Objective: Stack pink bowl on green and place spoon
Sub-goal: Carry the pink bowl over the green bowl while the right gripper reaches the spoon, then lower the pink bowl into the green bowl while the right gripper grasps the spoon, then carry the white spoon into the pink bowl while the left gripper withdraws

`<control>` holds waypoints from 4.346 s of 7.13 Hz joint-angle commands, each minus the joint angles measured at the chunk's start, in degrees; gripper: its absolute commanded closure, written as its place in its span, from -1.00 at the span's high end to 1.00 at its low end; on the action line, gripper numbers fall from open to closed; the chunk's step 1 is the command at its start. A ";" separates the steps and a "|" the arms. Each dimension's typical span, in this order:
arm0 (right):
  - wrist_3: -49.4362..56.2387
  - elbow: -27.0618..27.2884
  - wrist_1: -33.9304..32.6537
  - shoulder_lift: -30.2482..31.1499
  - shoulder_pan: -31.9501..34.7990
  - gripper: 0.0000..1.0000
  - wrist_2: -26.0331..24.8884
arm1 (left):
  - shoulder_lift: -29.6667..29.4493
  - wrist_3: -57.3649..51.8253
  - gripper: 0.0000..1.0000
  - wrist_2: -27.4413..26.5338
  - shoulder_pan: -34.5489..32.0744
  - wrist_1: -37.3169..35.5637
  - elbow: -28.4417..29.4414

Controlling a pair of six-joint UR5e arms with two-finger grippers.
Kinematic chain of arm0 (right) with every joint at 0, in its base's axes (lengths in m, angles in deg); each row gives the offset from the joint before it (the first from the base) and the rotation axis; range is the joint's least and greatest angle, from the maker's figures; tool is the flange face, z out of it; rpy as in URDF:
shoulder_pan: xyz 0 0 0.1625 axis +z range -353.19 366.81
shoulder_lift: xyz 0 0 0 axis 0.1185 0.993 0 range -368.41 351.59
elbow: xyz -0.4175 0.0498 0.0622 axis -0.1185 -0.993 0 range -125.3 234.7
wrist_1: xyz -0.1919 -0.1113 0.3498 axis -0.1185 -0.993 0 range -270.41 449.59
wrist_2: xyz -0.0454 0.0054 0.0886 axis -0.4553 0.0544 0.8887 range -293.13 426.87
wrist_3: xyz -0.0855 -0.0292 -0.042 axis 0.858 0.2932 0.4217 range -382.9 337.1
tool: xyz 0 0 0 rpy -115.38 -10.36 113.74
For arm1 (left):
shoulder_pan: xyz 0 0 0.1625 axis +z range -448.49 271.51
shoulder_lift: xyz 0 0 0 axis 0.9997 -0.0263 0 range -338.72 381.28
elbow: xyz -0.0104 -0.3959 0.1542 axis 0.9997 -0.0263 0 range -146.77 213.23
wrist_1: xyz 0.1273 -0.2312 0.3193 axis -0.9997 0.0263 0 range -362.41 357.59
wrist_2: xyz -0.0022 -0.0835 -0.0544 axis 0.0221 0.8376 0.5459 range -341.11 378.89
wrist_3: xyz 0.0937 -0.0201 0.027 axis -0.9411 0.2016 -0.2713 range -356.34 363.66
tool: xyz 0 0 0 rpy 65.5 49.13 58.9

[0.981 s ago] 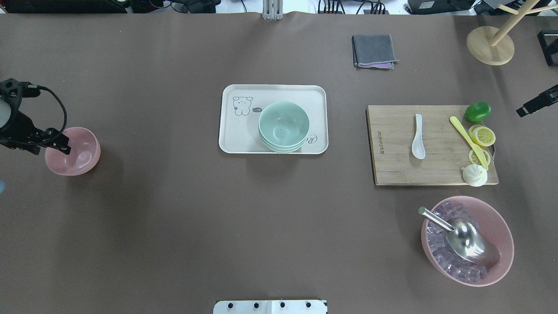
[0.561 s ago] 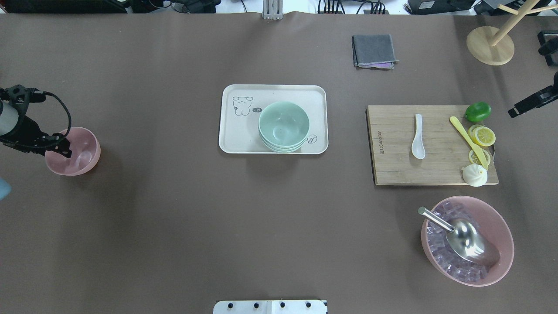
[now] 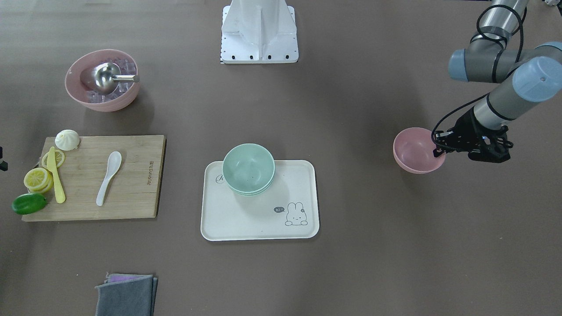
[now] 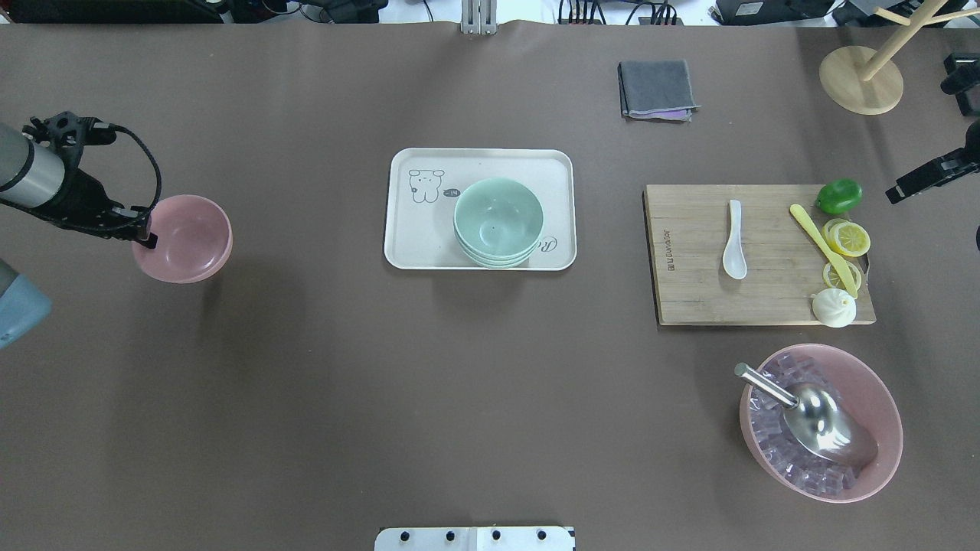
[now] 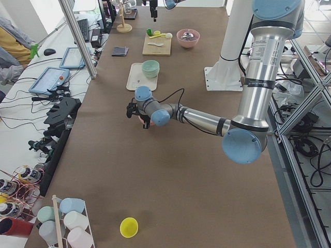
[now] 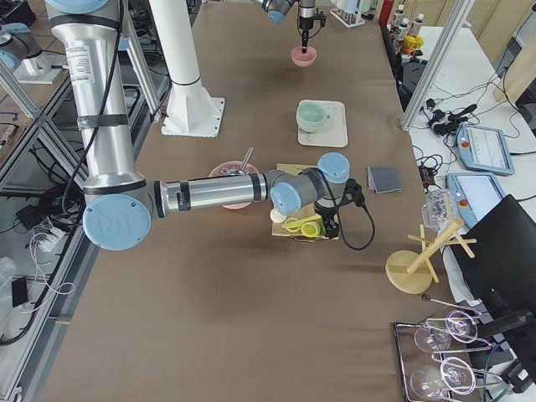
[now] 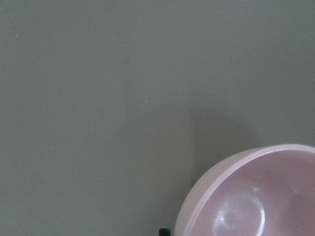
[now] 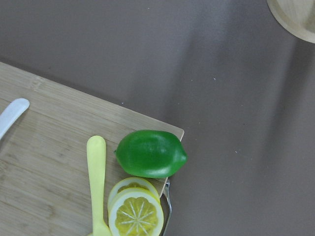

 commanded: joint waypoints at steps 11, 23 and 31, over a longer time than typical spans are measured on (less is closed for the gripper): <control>-42.61 -0.76 -0.12 -9.79 -21.24 0.65 -11.50 | -42.07 26.43 -1.00 -10.60 16.31 -22.29 12.24; -43.22 -1.11 -0.12 -9.79 -21.95 -1.00 -11.77 | -41.63 26.26 0.97 -10.78 16.94 -10.51 15.60; -64.71 -1.19 -6.40 -29.42 -27.73 -1.00 -17.81 | -10.13 12.14 0.97 -9.81 9.74 -10.96 -14.26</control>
